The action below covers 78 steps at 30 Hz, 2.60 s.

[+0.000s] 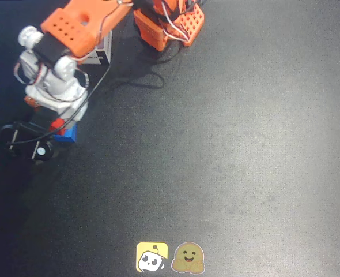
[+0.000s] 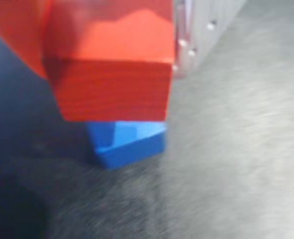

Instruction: Put the red cube on top of the blue cube.

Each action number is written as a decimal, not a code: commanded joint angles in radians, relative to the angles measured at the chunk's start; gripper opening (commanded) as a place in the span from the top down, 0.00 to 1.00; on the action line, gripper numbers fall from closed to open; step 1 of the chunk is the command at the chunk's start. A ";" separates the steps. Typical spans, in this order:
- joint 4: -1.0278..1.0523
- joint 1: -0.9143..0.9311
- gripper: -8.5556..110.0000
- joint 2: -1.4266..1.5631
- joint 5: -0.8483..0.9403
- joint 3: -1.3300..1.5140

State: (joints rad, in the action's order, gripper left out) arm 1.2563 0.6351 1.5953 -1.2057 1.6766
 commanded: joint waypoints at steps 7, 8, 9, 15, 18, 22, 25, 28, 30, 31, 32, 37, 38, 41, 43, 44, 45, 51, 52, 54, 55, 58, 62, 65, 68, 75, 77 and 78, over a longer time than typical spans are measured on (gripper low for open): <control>-0.029 0.008 0.89 -0.028 0.051 -0.051; -0.031 0.006 0.89 -0.032 0.051 -0.051; -0.031 0.005 0.89 -0.038 0.049 -0.052; -0.034 -0.002 0.89 -0.071 0.035 -0.049; -0.044 -0.002 0.89 -0.081 0.032 -0.034; -0.058 0.003 0.89 -0.089 0.032 -0.015; -0.058 0.005 0.89 -0.097 0.029 -0.009; -0.069 0.006 0.89 -0.103 0.020 0.014; -0.078 0.008 0.89 -0.110 0.014 0.029; -0.084 0.008 0.89 -0.110 0.014 0.040; -0.092 0.009 0.89 -0.110 0.014 0.049; -0.124 0.025 0.89 -0.112 0.018 0.078; -0.127 0.028 0.89 -0.112 0.023 0.080; -0.132 0.037 0.89 -0.112 0.023 0.081; -0.132 0.041 0.89 -0.110 0.023 0.083; -0.132 0.043 0.89 -0.109 0.023 0.086; -0.132 0.044 0.89 -0.109 0.023 0.087; -0.130 0.044 0.89 -0.109 0.011 0.109; -0.130 0.044 0.89 -0.104 0.011 0.115; -0.132 0.046 0.89 -0.103 0.009 0.117; -0.132 0.046 0.89 -0.103 0.009 0.117; -0.130 0.046 0.82 -0.101 0.005 0.123; -0.133 0.046 0.81 -0.098 -0.009 0.129; -0.132 0.046 0.79 -0.094 -0.015 0.129; -0.130 0.043 0.79 -0.091 -0.020 0.127; -0.101 0.038 0.73 -0.081 -0.023 0.097; -0.087 0.037 0.73 -0.071 -0.025 0.087; -0.081 0.035 0.73 -0.061 -0.026 0.081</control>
State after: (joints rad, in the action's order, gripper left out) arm 1.1597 0.6734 1.4757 -1.2226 1.8101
